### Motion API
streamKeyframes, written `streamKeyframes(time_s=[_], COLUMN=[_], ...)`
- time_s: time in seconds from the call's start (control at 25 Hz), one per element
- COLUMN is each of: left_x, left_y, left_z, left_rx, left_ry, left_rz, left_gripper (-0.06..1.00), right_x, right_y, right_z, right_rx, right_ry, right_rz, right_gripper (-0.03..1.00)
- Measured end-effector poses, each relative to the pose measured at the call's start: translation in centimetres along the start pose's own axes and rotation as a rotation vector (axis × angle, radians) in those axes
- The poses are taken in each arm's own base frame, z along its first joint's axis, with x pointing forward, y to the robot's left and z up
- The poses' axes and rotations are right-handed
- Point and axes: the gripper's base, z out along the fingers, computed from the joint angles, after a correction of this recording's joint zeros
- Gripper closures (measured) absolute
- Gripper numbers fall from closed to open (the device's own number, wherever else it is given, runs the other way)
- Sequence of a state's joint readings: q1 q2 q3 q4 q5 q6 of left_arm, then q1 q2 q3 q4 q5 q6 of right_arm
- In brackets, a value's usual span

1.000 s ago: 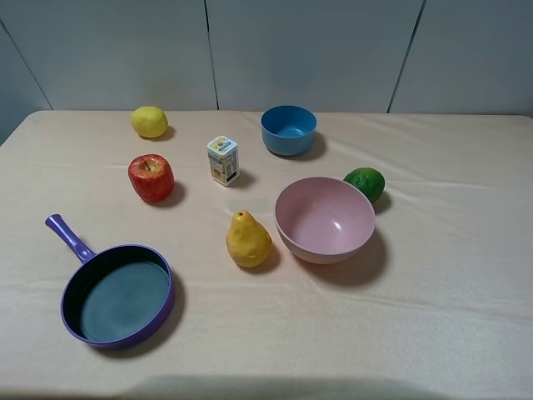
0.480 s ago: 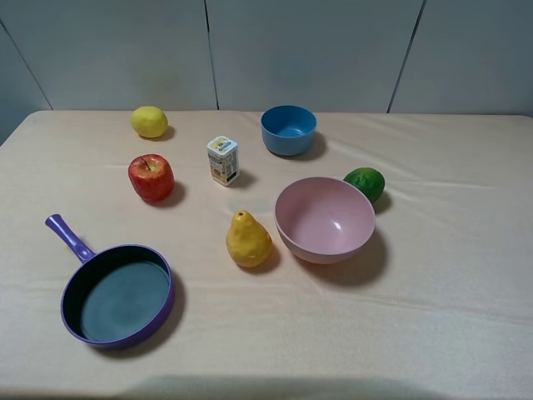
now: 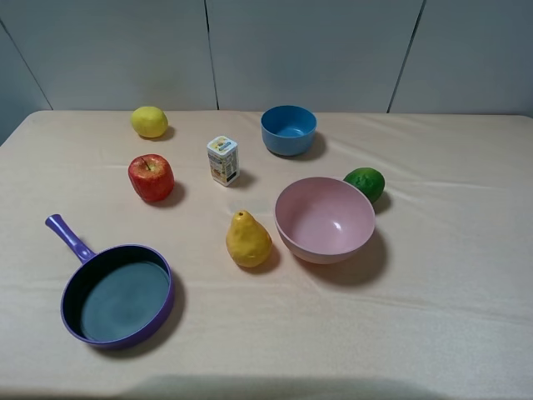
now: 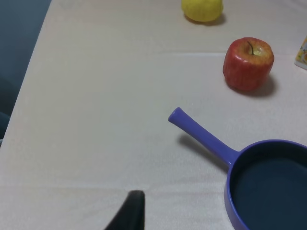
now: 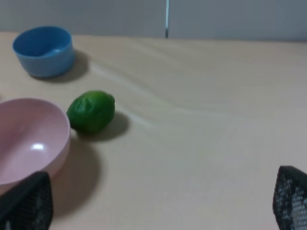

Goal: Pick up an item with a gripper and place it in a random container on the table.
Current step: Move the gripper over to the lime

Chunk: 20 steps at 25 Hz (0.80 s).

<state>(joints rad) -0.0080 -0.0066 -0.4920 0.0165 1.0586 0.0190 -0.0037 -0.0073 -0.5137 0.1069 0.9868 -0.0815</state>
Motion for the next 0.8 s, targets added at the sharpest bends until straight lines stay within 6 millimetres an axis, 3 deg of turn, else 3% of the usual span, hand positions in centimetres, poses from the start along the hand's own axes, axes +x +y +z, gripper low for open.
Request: streamKeyframes(time_s=[0.32, 0.8], left_x=[0.0, 0.0], left_y=[0.0, 0.0], left_z=[0.0, 0.0], left_rx=[0.000, 0.000], left_ry=[0.000, 0.000], left_rz=[0.000, 0.000], left_gripper=[-0.02, -0.02], right_x=[-2.6, -8.3], right_y=[-0.1, 0.2], right_z=[0.9, 5.7], right_rx=[-0.002, -0.094], right_ry=[0.064, 0.219], right_rz=[-0.013, 0.069], right_gripper=[0.27, 0.27])
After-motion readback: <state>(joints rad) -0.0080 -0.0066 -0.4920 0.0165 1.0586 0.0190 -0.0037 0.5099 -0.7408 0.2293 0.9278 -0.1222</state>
